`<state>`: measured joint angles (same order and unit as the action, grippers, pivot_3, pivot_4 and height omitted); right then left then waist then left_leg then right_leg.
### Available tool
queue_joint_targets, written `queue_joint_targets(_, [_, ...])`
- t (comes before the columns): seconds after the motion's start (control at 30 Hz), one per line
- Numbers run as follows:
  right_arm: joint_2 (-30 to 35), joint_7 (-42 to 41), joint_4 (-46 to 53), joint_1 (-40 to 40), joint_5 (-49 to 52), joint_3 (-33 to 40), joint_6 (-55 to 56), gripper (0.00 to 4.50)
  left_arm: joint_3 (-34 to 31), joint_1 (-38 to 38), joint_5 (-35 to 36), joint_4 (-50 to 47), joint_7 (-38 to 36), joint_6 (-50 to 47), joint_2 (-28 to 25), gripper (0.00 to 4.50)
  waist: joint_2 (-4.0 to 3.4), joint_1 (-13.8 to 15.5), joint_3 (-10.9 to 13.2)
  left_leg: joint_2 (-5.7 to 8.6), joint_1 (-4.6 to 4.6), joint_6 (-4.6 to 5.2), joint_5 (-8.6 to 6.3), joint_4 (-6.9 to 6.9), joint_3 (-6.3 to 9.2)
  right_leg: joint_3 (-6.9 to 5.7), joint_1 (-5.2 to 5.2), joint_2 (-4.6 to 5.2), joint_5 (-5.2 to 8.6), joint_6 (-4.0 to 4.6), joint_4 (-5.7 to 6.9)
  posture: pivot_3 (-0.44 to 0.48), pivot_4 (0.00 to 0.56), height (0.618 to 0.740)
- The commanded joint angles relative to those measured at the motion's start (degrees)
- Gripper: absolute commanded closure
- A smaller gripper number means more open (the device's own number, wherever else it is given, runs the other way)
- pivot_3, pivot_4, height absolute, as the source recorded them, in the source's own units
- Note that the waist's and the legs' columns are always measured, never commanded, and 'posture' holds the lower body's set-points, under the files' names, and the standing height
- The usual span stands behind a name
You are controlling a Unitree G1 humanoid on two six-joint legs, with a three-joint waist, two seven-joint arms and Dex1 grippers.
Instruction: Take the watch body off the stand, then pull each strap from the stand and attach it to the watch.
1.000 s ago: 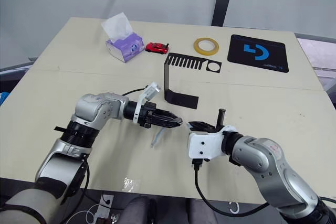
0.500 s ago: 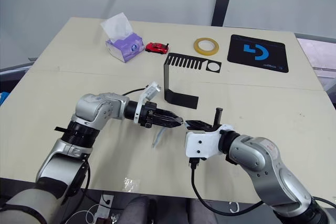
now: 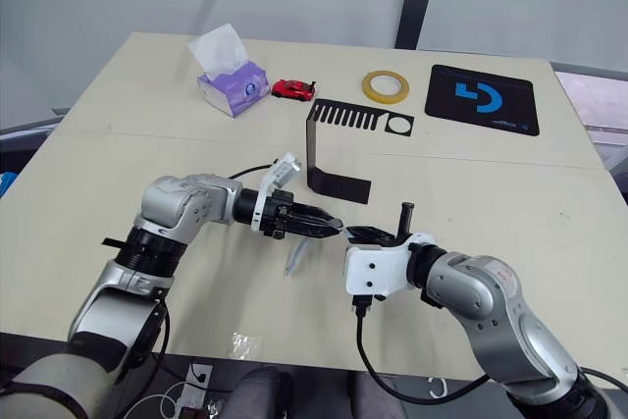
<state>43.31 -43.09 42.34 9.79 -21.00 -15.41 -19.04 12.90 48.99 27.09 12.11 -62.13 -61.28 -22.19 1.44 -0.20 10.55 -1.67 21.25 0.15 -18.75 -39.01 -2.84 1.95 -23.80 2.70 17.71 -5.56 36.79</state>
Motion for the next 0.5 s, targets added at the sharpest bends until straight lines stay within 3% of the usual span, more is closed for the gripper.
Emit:
queue_joint_targets(0.03, [-0.4,-0.3,1.4,0.3,-0.1,1.3,0.1,4.5,-1.3,0.8,1.9,-1.4,-0.2,-0.2,0.5,2.79,0.0,0.0,0.0,0.0,0.0,0.0,0.0,0.0,0.0,0.0,0.0,0.0,0.0,0.0,0.0,0.0,0.15,0.738])
queue_joint_targets(0.5, [-0.6,-0.3,0.8,0.8,-0.3,1.9,-0.5,4.5,-1.2,-0.2,2.7,-3.5,0.0,-1.6,0.6,2.79,0.0,0.0,0.0,0.0,0.0,-0.02,0.01,0.0,0.0,0.0,0.0,0.0,0.0,0.0,0.01,0.0,0.15,0.738])
